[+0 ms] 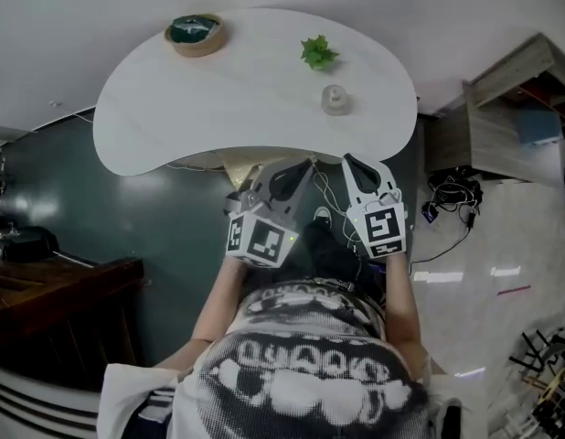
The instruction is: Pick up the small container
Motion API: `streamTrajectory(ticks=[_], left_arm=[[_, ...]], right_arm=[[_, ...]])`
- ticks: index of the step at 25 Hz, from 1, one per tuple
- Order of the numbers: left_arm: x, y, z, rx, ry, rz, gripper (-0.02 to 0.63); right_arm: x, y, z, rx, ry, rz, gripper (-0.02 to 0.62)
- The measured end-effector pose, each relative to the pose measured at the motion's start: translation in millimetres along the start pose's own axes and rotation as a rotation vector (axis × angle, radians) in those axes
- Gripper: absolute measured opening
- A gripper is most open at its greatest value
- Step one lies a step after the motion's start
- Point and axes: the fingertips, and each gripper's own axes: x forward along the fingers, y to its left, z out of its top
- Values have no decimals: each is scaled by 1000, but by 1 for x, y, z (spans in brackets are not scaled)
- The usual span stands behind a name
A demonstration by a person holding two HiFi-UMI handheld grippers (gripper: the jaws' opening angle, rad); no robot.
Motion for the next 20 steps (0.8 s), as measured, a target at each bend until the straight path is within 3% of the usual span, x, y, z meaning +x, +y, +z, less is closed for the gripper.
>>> streamTrajectory(ticks=[12,20], left_arm=[[31,21,-17,-35,78,104,5],[32,24,-12,-13,102,90,5]], right_arm=[[62,-50,-33,-138,84,75,25],[91,-66,-55,-277,176,75,146]])
